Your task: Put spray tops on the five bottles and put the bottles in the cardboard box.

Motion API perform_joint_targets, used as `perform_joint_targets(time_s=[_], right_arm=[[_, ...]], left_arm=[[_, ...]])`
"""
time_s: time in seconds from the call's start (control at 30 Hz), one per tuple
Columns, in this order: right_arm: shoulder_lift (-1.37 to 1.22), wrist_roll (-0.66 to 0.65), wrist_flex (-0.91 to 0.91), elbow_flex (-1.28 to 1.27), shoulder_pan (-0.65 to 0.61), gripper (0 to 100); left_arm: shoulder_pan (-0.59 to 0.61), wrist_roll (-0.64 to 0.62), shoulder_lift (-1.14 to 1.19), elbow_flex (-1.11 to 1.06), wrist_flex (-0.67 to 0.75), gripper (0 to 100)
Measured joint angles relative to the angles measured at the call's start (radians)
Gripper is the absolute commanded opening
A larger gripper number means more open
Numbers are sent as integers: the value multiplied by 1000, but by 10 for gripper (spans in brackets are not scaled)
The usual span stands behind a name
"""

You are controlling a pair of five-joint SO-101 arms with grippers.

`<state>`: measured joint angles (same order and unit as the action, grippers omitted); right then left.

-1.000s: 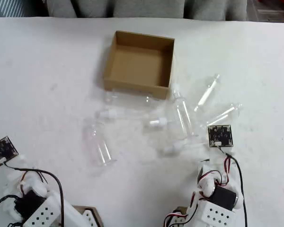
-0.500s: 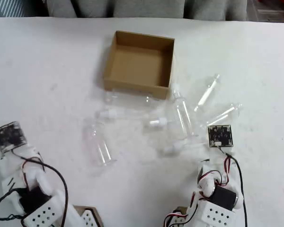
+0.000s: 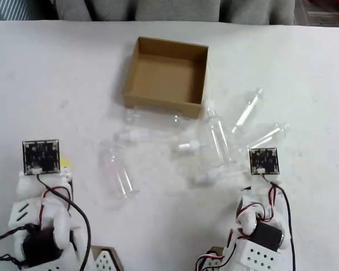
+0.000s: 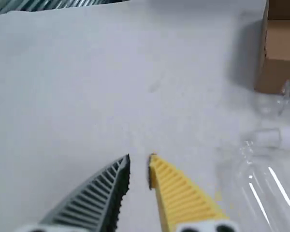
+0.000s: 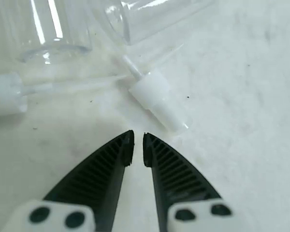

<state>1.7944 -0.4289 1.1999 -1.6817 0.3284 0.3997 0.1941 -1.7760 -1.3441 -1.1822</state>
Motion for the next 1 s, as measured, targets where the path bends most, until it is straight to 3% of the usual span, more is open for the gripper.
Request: perform_joint_targets(time_s=[0.23,0.5,0.83,1.0], right_arm=[[0,0,2,0,43,18],[0,0,2,0,60,18],[0,0,2,0,60,18],[0,0,2,0,60,18]], left_arm=[[-63,-140,391,201,0,242],[-284,-382,839,336,-5,246],[-428,-555,1040,344,8,404],[-471,-646,1151,347,40,422]])
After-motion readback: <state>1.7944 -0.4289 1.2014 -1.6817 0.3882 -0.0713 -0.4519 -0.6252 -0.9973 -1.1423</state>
